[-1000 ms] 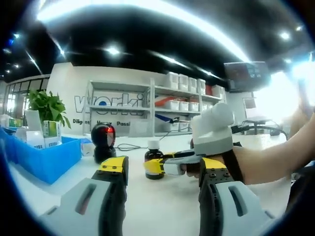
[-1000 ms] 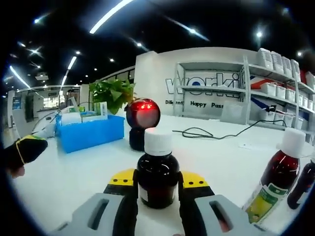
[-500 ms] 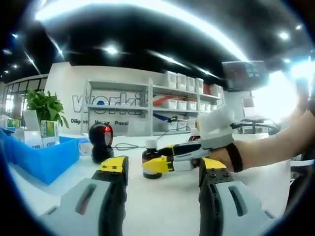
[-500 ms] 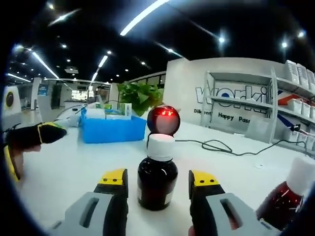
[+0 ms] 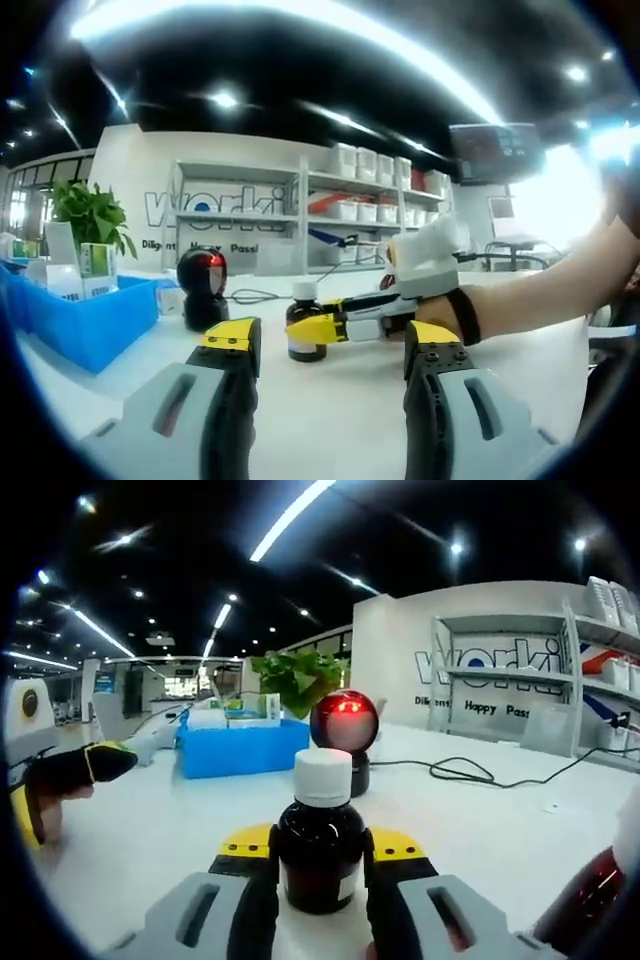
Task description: Rotate the medicine bottle to make it face forward pick up the medicine bottle inspect the drug traceability code place the medicine on the table
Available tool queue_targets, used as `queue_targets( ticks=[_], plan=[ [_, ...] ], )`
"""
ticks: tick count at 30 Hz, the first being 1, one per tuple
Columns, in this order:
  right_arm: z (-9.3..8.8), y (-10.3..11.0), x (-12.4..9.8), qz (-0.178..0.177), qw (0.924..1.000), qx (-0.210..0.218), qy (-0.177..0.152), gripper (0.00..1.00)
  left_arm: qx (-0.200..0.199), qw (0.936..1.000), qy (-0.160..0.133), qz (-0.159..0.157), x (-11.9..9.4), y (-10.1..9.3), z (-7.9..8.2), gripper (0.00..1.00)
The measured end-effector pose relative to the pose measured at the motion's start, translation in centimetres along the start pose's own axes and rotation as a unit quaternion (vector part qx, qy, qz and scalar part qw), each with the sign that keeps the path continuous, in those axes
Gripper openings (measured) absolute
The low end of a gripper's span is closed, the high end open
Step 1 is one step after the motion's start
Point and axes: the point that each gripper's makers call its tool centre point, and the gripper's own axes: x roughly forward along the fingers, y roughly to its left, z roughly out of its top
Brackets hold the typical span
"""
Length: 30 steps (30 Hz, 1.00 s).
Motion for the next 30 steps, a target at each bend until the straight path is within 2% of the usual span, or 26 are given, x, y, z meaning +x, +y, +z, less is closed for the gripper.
queue_targets(
  ticks=[7, 12, 15, 19, 20, 22, 24, 30],
  plan=[
    [-0.11, 0.14, -0.14, -0.012, 0.9999, 0.005, 0.004, 0.28, 0.001, 1.0, 0.002, -0.001, 0.06, 0.08, -0.17, 0.48],
    [-0.23, -0.2, -0.14, -0.04, 0.999, 0.015, 0.01, 0.28, 0.0, 1.0, 0.004, 0.005, 0.08, 0.28, -0.23, 0.49],
    [-0.32, 0.47, -0.68, -0.062, 0.9979, 0.012, 0.016, 0.28, 0.002, 1.0, 0.004, 0.007, 0.06, 0.34, -0.22, 0.49],
    [-0.45, -0.09, -0.56, -0.113, 0.9929, 0.027, 0.025, 0.28, 0.004, 0.9999, 0.001, 0.015, -0.03, 0.5, -0.05, 0.49],
    [-0.43, -0.04, -0.52, -0.115, 0.9927, 0.028, 0.026, 0.28, 0.001, 0.9999, 0.0, 0.017, -0.05, 0.65, -0.04, 0.49],
    [-0.64, -0.17, -0.56, -0.139, 0.9885, 0.054, 0.026, 0.28, -0.003, 0.9999, 0.001, 0.017, -0.04, 0.76, -0.08, 0.49],
    [-0.63, -0.01, -0.59, -0.147, 0.9879, 0.043, 0.026, 0.28, -0.002, 0.9999, 0.002, 0.013, 0.03, 0.64, -0.17, 0.49],
    [-0.72, -0.28, -0.75, -0.189, 0.9802, 0.051, 0.031, 0.27, 0.0, 0.9997, -0.004, 0.022, -0.14, 0.89, 0.11, 0.49]
  ],
)
